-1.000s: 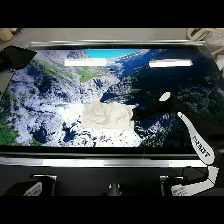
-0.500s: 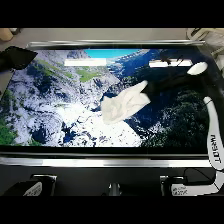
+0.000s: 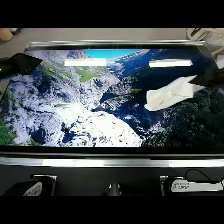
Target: Fold the shirts.
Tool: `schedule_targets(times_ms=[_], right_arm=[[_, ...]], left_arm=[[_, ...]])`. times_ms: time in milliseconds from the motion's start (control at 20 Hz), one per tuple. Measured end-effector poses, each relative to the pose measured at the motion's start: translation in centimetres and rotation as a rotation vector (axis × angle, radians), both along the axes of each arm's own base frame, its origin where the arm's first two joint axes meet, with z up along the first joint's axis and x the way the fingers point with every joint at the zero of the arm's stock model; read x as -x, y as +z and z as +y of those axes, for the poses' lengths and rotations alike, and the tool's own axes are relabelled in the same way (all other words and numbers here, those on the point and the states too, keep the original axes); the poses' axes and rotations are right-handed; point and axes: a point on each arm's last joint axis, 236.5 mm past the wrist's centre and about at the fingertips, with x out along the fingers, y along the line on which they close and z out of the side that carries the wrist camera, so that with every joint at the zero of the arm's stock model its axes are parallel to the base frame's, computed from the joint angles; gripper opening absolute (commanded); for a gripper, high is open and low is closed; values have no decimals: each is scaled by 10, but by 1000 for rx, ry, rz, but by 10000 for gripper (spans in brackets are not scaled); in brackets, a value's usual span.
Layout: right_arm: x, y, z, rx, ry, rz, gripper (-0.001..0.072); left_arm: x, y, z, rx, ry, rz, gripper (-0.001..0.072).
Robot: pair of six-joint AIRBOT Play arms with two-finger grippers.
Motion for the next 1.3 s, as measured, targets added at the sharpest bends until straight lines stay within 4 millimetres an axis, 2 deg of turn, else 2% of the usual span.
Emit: schedule_targets(times_ms=[150,300,450,600,800,900,1150,1300], right_arm=[[26,-21,-71,134,-124,90,22],[62,-37,-131,226,-247,189,22],[97,-45,-173,269,-349,270,21],[138,-64,-200,277,-437,392,21],[188,-101,-210,237,-526,532,21],[208,-124,-204,212,-553,596,21],[244,-182,-167,152,-600,698,21],[259,-212,-140,111,-617,738,21]], left_arm=[[0,-2,0,0,0,4,26],[0,-3,0,1,1,6,26],[0,-3,0,1,0,6,26],[0,-3,0,1,0,6,26],[0,-3,0,1,0,6,26],[0,-3,0,1,0,6,26],[-1,-2,0,2,2,4,26],[-1,-2,1,5,7,3,26]])
